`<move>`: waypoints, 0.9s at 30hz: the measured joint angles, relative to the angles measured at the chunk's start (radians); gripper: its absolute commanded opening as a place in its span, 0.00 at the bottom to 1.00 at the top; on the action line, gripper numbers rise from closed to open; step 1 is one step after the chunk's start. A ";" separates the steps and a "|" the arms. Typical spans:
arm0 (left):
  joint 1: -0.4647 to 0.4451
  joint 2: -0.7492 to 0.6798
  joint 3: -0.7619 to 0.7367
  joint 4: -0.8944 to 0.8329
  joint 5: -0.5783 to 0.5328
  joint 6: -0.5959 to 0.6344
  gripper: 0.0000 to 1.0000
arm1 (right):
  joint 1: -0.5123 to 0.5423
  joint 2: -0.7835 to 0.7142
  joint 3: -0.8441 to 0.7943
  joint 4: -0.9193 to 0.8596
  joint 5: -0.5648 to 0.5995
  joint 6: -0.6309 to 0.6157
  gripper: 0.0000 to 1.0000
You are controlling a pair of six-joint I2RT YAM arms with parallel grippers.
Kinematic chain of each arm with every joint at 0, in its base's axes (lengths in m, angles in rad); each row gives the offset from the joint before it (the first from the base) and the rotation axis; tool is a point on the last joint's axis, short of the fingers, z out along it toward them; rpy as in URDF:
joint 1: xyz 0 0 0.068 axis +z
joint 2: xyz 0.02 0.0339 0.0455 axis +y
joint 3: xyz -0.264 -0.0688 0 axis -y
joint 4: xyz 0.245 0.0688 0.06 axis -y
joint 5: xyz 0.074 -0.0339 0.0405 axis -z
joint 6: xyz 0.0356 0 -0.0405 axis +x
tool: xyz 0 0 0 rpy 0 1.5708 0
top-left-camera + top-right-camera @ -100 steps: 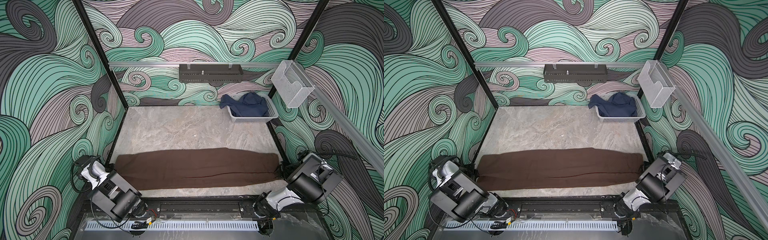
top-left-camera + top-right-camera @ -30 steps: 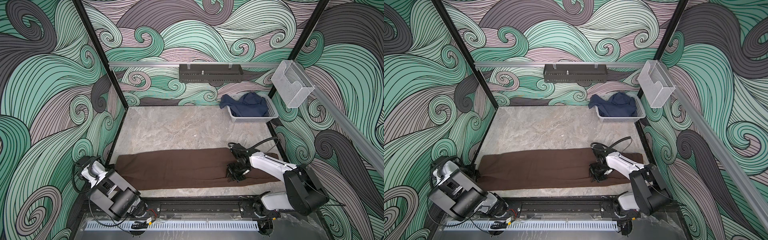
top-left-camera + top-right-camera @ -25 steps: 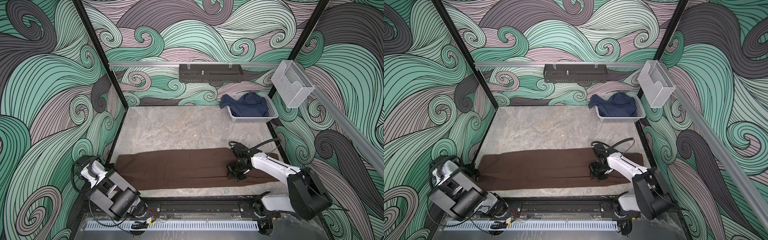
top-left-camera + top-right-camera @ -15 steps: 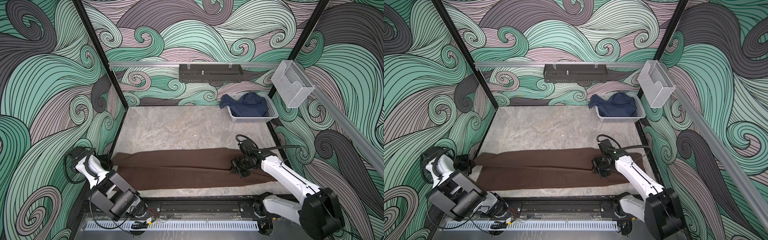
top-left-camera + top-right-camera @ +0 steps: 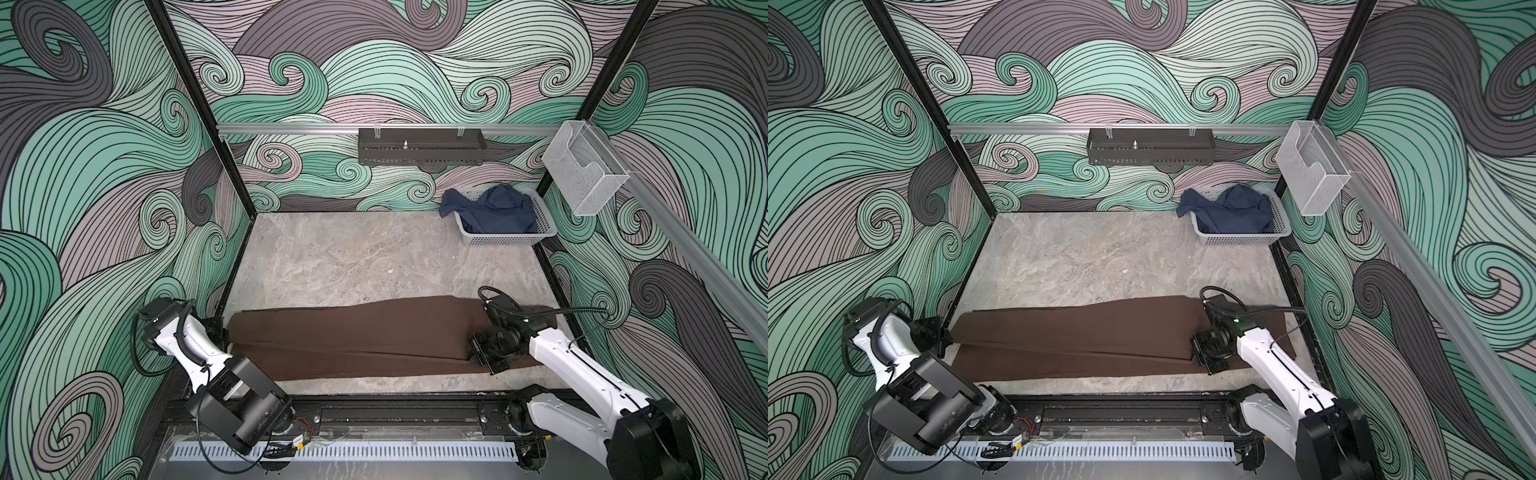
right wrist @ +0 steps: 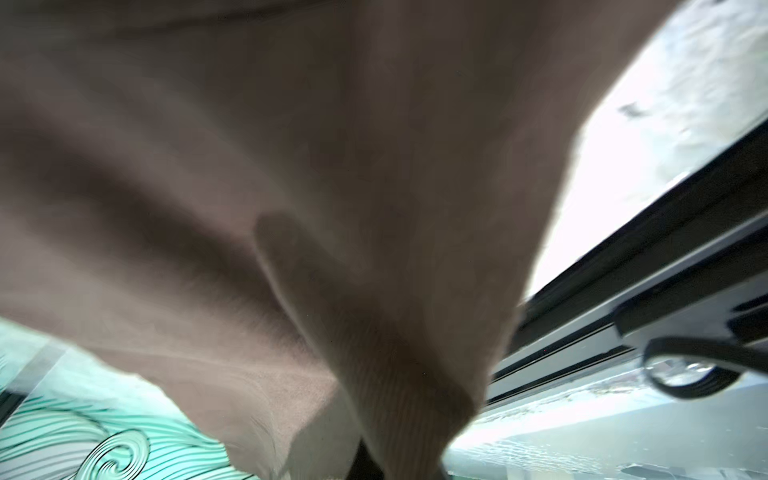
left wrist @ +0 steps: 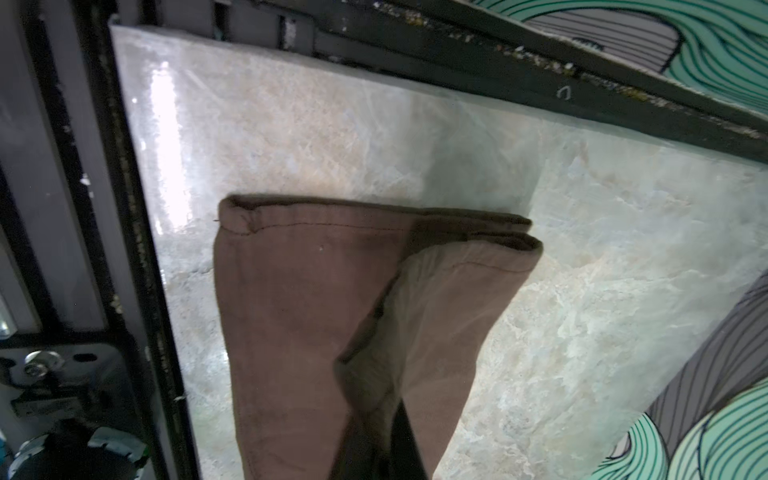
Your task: Fold and stack the trousers
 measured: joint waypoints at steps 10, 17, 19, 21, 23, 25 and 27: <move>0.017 -0.047 -0.122 0.013 -0.129 0.012 0.00 | 0.020 0.000 -0.022 0.007 0.032 -0.008 0.00; 0.019 -0.048 -0.164 0.040 -0.162 0.019 0.00 | 0.031 0.002 -0.061 0.026 0.040 -0.011 0.06; 0.019 -0.045 -0.164 0.042 -0.164 0.019 0.06 | 0.031 0.004 -0.067 0.026 0.042 -0.009 0.22; 0.019 -0.033 -0.163 0.045 -0.163 0.023 0.35 | 0.031 0.007 -0.066 0.022 0.047 -0.017 0.42; 0.019 -0.016 -0.163 0.052 -0.162 0.025 0.54 | 0.031 0.015 -0.050 0.011 0.051 -0.034 0.55; 0.019 -0.006 -0.158 0.053 -0.158 0.024 0.60 | 0.031 0.027 -0.011 -0.007 0.056 -0.060 0.64; 0.019 -0.002 -0.142 0.049 -0.151 0.021 0.63 | 0.031 0.042 0.055 -0.032 0.060 -0.086 0.69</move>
